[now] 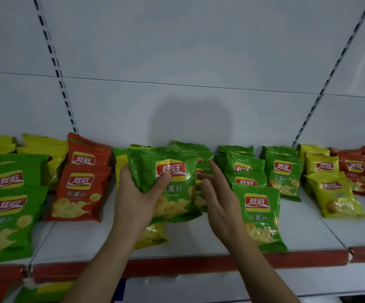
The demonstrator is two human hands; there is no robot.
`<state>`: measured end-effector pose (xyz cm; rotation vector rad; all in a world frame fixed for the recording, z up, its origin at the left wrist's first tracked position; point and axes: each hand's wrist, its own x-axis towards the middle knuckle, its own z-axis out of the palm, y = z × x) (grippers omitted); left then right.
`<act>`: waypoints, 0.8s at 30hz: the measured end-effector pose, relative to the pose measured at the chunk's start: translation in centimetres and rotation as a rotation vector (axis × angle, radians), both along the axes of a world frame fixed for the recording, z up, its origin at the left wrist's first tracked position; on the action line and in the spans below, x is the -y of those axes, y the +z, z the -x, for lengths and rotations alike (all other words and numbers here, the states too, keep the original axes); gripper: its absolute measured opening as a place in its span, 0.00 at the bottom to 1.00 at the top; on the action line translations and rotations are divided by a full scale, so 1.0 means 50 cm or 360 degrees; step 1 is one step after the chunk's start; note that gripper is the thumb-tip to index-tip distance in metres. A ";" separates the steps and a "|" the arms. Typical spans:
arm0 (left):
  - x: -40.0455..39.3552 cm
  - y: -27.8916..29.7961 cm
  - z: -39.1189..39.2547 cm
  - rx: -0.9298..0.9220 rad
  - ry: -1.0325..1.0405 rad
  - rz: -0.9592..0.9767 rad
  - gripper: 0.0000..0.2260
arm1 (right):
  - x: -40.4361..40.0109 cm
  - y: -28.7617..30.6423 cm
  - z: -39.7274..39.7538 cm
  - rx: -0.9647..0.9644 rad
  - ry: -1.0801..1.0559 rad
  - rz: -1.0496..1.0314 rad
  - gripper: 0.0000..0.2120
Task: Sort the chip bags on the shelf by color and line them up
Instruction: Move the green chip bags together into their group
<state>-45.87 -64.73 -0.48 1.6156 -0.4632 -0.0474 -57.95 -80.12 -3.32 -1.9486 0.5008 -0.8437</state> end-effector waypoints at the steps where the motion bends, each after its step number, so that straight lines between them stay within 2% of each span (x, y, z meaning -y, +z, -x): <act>1: 0.006 -0.002 0.004 0.0008 -0.0017 -0.0020 0.29 | -0.014 0.019 0.011 0.0008 0.0130 -0.0054 0.33; 3: 0.017 -0.005 0.012 0.0018 -0.0064 -0.0056 0.31 | -0.032 0.030 0.022 -0.0079 0.0245 0.0182 0.41; 4: 0.021 -0.005 0.015 0.0023 -0.0094 -0.0060 0.30 | -0.032 0.026 0.023 -0.0094 0.0214 0.0341 0.42; 8: 0.017 -0.003 0.000 0.0046 -0.0054 -0.0037 0.24 | 0.010 0.008 0.037 -0.0072 -0.0209 0.0614 0.36; 11: -0.006 -0.002 -0.034 0.0085 0.0075 -0.0053 0.19 | 0.038 -0.011 0.054 -0.0344 -0.0514 0.0838 0.31; 18: -0.024 -0.005 -0.041 0.0129 0.0086 -0.0074 0.19 | 0.020 -0.111 -0.007 -0.0715 -0.0461 0.1150 0.36; 24: -0.039 -0.014 -0.031 0.0121 0.0048 -0.0086 0.19 | 0.048 -0.121 -0.024 -0.0959 -0.0570 0.1393 0.41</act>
